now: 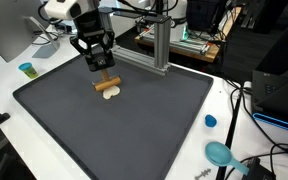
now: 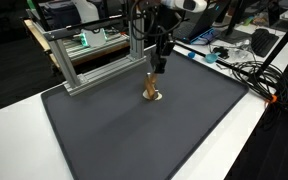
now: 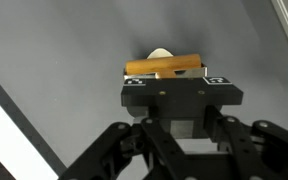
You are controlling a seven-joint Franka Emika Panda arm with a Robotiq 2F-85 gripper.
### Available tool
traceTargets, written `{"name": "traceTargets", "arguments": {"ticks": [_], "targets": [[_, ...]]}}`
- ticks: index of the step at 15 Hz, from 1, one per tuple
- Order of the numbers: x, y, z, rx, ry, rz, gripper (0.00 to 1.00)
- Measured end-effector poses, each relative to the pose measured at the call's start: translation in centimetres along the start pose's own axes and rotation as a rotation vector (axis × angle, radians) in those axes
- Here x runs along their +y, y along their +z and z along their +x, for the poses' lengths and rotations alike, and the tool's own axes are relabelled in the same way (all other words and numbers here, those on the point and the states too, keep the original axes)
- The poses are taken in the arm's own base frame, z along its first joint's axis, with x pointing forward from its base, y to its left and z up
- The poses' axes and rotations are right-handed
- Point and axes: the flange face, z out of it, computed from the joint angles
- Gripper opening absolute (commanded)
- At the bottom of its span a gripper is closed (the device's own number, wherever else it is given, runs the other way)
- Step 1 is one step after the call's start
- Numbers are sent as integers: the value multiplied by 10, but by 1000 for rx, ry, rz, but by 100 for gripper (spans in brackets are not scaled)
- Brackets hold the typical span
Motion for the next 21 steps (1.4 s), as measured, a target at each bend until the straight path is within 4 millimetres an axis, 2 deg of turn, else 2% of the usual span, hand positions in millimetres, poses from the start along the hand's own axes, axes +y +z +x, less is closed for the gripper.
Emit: {"name": "traceTargets", "arguments": {"ticks": [5, 8, 14, 21], "targets": [[-1, 22, 4, -27, 27, 18, 21], [-5, 20, 13, -21, 18, 1, 21], [-24, 14, 46, 12, -38, -26, 21], [-28, 13, 53, 33, -42, -26, 21]]}}
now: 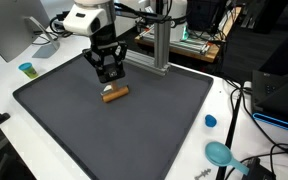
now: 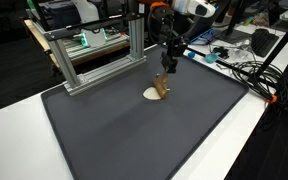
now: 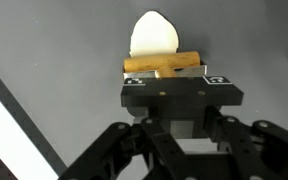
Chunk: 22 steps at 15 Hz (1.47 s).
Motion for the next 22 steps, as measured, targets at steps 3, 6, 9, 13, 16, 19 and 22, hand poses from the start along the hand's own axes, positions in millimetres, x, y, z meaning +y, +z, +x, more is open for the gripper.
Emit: {"name": "traceTargets", "arguments": {"ticks": [3, 6, 9, 13, 16, 19, 22], "targets": [[3, -34, -2, 118, 50, 0, 21], [5, -101, -26, 239, 140, -26, 21], [-6, -153, -71, 263, 225, -54, 21], [-54, -184, -118, 266, 359, -66, 21], [-98, -187, -136, 270, 411, -56, 46], [-95, -184, -134, 268, 411, -49, 21], [-97, -173, -129, 217, 485, -38, 21]]}}
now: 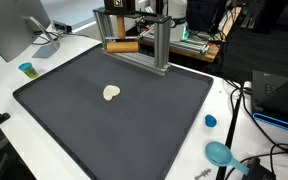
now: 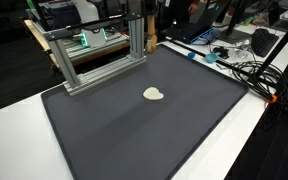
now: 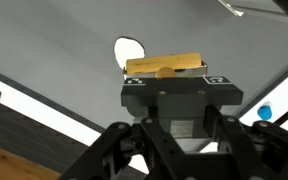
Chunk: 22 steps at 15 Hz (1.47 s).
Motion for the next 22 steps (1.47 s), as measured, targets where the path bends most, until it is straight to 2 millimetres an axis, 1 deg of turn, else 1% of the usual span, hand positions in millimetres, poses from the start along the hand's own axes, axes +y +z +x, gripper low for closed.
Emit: {"name": "traceTargets", "arguments": {"ticks": [3, 5, 7, 8, 11, 12, 15, 17, 20, 22], "targets": [[-28, 3, 6, -103, 138, -28, 21], [-47, 1, 8, -174, 233, -32, 21], [-54, 1, 5, -224, 338, -40, 21], [-52, 5, 2, -239, 385, -36, 46], [-32, 24, -6, -272, 456, 9, 46], [-29, 29, -7, -279, 463, 14, 21], [-28, 34, -8, -291, 463, 17, 21], [-24, 39, -15, -297, 477, 20, 21], [-9, 47, -42, -299, 528, 27, 21], [-2, 47, -63, -289, 558, 30, 21]]}}
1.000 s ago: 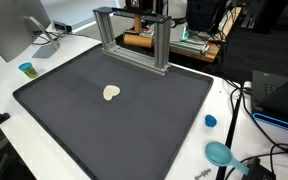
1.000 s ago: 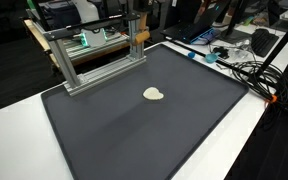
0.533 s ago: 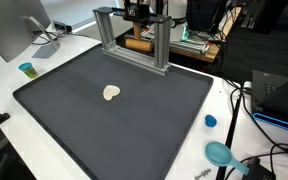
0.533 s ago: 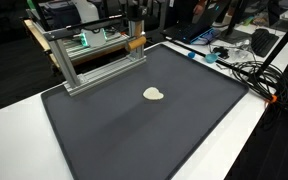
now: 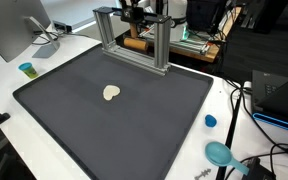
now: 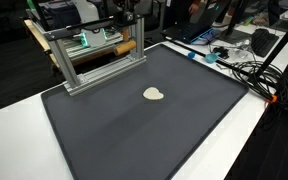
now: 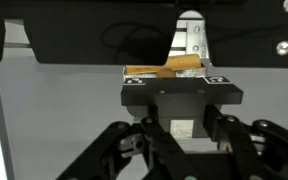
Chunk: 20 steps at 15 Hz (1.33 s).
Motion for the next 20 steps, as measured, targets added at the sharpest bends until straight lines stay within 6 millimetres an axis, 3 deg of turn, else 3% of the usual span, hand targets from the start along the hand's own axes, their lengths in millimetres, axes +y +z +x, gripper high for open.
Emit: {"name": "traceTargets", "arguments": {"ticks": [4, 7, 10, 14, 20], "targets": [[13, -11, -29, 48, 23, 12, 21], [4, -33, -47, 110, 4, 10, 21], [-10, -42, -60, 132, -27, 1, 21], [-25, -33, -68, 106, -63, -6, 21], [-22, -13, -72, 65, -47, -6, 21]]}}
